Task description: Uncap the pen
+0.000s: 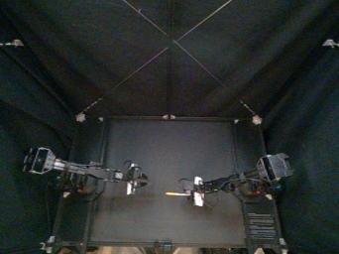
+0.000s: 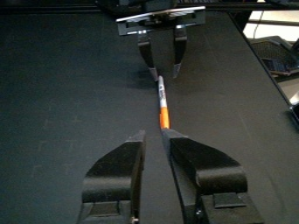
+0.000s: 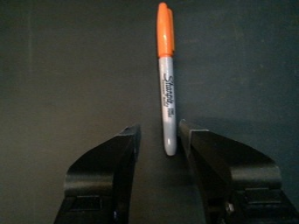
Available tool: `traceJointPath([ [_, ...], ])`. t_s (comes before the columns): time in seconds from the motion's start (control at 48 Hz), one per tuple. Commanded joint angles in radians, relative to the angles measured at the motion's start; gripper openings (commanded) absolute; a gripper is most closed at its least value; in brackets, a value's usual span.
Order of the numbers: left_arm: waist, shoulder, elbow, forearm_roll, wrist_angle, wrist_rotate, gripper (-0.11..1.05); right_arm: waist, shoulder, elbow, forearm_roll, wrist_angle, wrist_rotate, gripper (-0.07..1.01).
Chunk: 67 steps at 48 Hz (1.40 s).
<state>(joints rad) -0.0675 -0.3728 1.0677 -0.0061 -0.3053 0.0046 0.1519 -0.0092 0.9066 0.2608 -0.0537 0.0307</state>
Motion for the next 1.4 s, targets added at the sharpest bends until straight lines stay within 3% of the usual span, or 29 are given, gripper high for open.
traceJointPath([
  [0.021,0.002,-0.003,-0.025,0.002,-0.005,0.0000,0.70,-0.009,0.002,-0.025,-0.002,0.003,-0.002,0.78],
  [0.271,0.003,-0.003,-0.025,0.000,-0.005,-0.0015,0.73,-0.012,0.041,-0.054,-0.002,0.064,0.000,0.76],
  [0.604,0.005,0.000,-0.037,-0.005,-0.012,-0.0046,0.73,-0.014,0.075,-0.072,-0.002,0.086,0.000,0.49],
  [0.708,0.008,0.009,-0.052,-0.021,-0.020,-0.0046,0.73,-0.021,0.054,-0.083,-0.009,0.084,-0.008,0.47],
  [0.917,0.012,0.086,-0.109,-0.067,-0.083,-0.0031,0.74,-0.075,-0.031,-0.143,-0.127,0.084,-0.002,0.47],
  [1.062,0.012,0.146,-0.149,-0.077,-0.084,-0.0015,0.74,-0.104,-0.071,-0.192,-0.195,0.086,-0.002,0.47],
  [1.208,0.012,0.170,-0.167,-0.075,-0.084,0.0000,0.74,-0.141,-0.097,-0.207,-0.244,0.095,-0.002,0.46],
  [1.396,0.012,0.164,-0.166,-0.077,-0.084,-0.0046,0.74,-0.167,-0.117,-0.212,-0.273,0.095,-0.003,0.46],
])
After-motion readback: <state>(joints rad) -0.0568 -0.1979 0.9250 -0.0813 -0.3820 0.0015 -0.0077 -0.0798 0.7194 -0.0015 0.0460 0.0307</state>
